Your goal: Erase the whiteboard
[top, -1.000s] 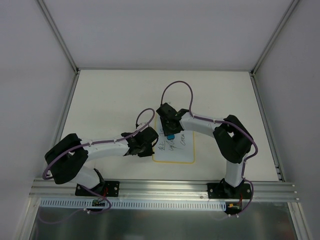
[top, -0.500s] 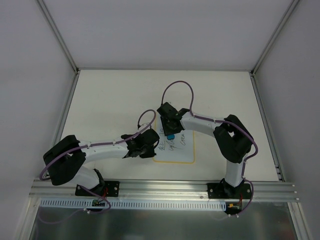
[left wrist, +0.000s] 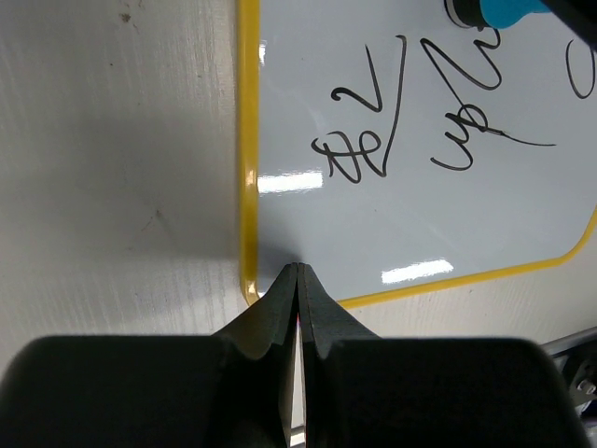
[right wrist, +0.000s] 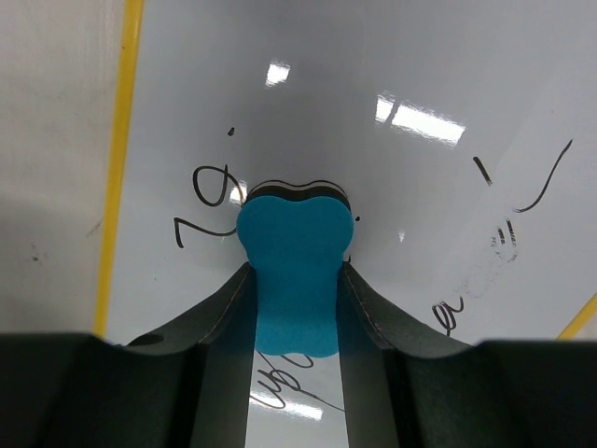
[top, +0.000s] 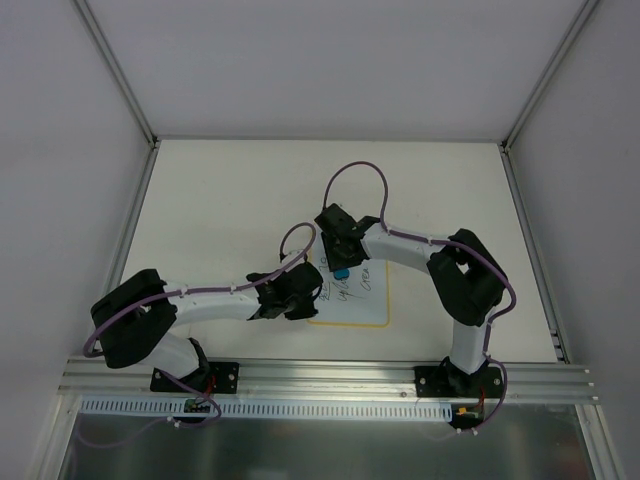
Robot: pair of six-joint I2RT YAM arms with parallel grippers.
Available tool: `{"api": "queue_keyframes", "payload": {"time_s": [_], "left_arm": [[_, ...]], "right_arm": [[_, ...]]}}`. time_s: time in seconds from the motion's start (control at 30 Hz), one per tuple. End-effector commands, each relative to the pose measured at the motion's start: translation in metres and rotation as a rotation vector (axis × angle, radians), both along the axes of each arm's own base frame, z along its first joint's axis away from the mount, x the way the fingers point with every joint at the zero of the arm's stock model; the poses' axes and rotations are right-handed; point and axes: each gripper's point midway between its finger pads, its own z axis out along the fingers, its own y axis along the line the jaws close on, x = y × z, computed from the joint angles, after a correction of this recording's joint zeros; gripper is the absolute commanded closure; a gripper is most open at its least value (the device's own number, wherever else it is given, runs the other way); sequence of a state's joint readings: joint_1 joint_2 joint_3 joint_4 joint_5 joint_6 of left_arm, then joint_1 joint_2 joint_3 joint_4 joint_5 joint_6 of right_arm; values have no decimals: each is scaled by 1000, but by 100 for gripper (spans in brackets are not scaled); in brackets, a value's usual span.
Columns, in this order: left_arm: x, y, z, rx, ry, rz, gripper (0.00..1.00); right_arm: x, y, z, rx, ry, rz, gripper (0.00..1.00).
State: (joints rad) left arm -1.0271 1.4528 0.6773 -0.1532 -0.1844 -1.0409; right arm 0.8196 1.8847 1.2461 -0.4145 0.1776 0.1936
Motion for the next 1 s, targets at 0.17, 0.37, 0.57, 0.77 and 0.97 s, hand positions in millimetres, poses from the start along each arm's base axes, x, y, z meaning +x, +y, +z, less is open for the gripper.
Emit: {"api": "queue_keyframes", "payload": {"time_s": [0.17,0.37,0.57,0.77,0.97], "left_arm": [[-12,15,-18,36,47,56,100],[-14,21,-21,34,53,88,100],[-16,24,-25,43,67,98,100],[-19,26,-30,46,92,108,100],[-20,32,-34,46,113,140,100]], "right_arm": [[-20,32,10,50,2,104,92],[-21,50,6,54,9,142,92],[-3,59,0,28,-19,125,92],[19,34,-9,-124,-16,36,92],[30,1,-15,-132,26,-56,92]]}}
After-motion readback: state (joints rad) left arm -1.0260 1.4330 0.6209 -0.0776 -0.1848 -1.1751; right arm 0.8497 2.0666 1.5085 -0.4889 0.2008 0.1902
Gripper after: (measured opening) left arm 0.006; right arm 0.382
